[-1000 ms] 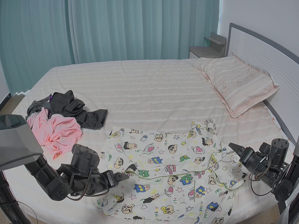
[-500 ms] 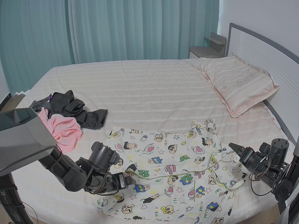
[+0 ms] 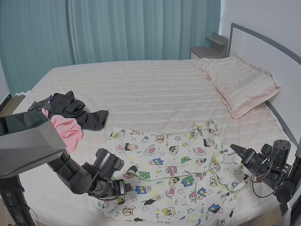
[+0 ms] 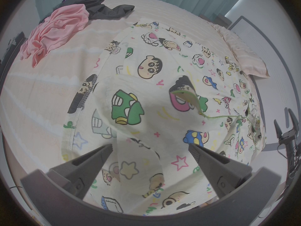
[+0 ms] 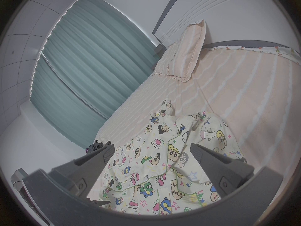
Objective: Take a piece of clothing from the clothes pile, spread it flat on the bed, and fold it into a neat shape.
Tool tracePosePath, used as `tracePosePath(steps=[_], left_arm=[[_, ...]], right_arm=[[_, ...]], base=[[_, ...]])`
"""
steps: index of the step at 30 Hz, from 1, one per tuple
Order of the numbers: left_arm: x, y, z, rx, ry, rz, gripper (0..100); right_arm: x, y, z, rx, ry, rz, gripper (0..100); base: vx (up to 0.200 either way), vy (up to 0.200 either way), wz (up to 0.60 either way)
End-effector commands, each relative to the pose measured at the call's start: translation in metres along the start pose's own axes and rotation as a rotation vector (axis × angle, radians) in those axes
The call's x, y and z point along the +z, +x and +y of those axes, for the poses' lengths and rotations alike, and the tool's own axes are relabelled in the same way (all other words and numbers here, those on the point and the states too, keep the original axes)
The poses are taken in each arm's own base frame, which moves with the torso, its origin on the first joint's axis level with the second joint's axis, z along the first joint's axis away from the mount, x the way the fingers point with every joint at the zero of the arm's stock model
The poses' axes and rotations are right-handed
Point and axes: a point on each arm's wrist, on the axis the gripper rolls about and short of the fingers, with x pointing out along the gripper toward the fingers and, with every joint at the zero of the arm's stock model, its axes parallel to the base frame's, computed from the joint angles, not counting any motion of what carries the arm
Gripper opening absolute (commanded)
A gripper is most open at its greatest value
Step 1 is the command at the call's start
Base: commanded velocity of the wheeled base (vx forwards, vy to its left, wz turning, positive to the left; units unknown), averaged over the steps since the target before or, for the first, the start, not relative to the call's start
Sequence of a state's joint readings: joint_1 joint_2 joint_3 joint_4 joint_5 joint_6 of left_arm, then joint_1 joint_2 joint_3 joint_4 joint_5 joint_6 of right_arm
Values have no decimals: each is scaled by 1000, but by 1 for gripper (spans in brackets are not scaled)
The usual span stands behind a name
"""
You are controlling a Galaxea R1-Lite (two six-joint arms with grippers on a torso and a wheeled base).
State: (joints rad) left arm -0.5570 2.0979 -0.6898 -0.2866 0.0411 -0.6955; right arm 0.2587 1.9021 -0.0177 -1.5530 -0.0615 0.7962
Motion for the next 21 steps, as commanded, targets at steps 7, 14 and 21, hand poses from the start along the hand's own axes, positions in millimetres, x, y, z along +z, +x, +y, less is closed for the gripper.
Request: tracePosePath(steps=[7, 14, 21], left_arm=[[0, 0, 5, 23, -8, 3, 0], [2, -14, 21, 40, -50, -6, 0], [1, -18, 37, 36, -96, 17, 0]], right_arm=[[-1, -3, -1, -3, 0, 4, 100], [-1, -3, -1, -3, 0, 4, 100], [-1, -3, -1, -3, 0, 4, 100]], base=[[0, 0, 0], [0, 0, 0], [0, 0, 0]])
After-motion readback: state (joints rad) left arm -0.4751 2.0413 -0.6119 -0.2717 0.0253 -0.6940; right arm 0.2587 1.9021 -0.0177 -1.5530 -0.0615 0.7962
